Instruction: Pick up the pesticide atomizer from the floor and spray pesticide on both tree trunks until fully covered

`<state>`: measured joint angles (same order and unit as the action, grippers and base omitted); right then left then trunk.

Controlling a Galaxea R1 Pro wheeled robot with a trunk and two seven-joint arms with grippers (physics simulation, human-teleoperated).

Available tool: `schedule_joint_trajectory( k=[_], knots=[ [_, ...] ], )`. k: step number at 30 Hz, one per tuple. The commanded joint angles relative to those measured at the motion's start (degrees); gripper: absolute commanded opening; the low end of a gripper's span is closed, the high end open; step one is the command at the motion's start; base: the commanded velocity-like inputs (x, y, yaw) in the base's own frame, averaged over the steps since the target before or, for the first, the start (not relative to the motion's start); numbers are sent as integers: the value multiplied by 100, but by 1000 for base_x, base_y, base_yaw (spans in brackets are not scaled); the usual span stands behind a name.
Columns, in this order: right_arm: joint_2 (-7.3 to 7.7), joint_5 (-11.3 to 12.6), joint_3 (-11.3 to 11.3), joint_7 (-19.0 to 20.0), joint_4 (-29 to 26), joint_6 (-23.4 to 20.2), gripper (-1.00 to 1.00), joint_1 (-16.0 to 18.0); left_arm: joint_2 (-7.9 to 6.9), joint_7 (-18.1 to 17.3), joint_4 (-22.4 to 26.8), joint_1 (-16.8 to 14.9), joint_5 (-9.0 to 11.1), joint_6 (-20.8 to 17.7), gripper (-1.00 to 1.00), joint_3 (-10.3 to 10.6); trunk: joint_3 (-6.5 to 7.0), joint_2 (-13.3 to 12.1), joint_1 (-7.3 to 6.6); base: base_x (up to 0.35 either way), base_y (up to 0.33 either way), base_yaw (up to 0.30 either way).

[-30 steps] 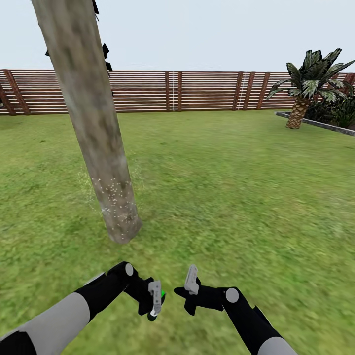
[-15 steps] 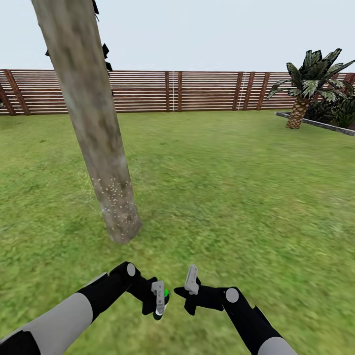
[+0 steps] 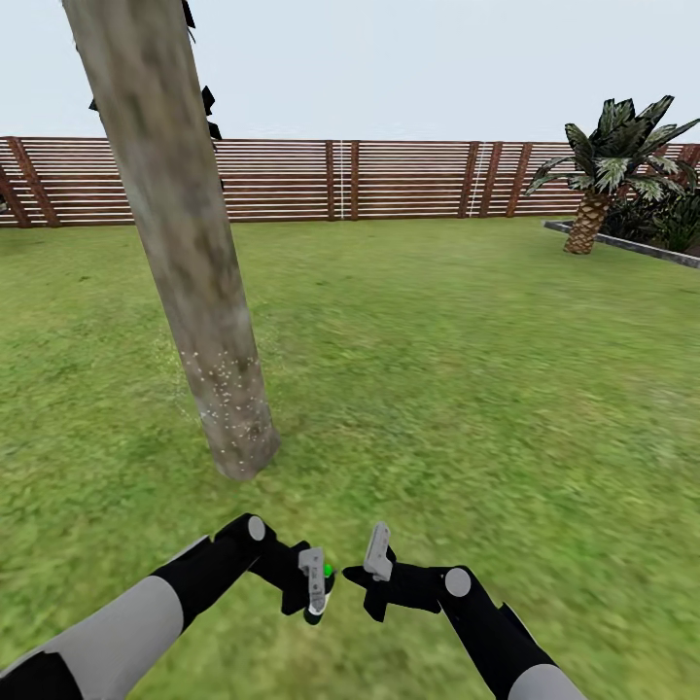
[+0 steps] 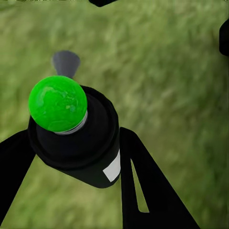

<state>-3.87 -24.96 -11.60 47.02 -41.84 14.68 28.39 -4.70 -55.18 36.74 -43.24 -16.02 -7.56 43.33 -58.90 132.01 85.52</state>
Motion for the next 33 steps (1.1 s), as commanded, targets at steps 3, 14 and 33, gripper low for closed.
schedule_joint_trajectory(
  k=[3,14,33],
  knots=[
    [0,0,0,0,0,0,-100,0,71,-15,0,0,-3,13,-100,7,0,0,0,0,0,0],
    [0,0,3,0,8,0,-100,0,197,-27,-142,-2,-6,73,-100,-8,0,0,0,0,0,0],
    [26,-9,17,0,9,5,-100,0,-631,-16,-843,-9,-91,235,-100,-136,0,0,0,0,0,0]
  ],
)
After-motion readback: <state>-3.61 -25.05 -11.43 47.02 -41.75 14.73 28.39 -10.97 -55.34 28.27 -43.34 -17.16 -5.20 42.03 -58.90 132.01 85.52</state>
